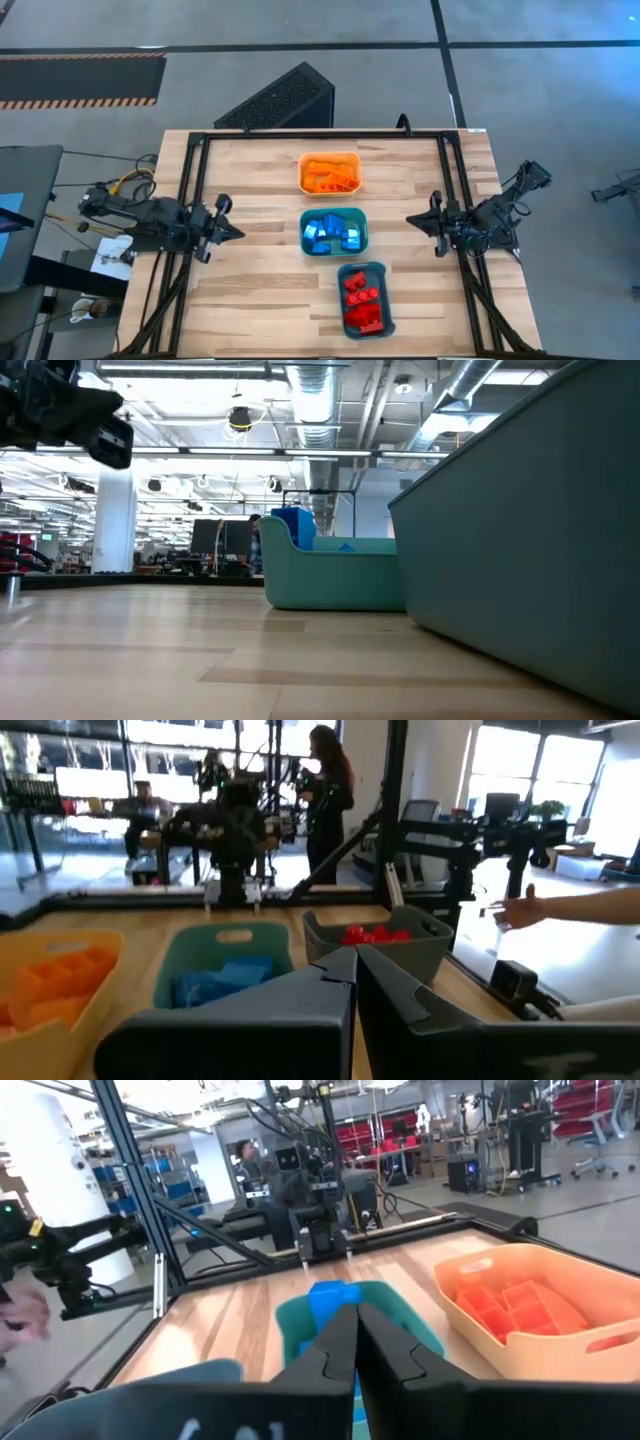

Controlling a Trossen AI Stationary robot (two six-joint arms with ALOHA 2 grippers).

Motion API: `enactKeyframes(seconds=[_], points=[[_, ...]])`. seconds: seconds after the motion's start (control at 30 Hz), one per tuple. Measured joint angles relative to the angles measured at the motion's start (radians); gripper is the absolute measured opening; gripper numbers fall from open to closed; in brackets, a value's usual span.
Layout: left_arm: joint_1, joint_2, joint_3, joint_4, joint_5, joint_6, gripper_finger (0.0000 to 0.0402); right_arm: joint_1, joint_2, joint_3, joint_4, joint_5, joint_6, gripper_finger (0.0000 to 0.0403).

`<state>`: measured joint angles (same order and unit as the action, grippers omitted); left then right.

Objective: Sort & place blocks by color
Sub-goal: Return to Home Position

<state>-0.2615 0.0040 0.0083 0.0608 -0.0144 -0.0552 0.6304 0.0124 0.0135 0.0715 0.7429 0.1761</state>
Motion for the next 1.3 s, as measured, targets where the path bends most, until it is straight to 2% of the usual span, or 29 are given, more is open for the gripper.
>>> enactKeyframes(seconds=[0.23, 1.3], points=[[0.0, 0.002, -0.001, -0.025, -0.02, -0.019, 0.0, 0.0, 0.0, 0.0, -0.003, -0.004, 0.0, 0.0037], [0.0, 0.002, -0.002, -0.025, -0.023, -0.017, 0.0, 0.0, 0.0, -0.002, -0.006, -0.005, 0.0, 0.0038]])
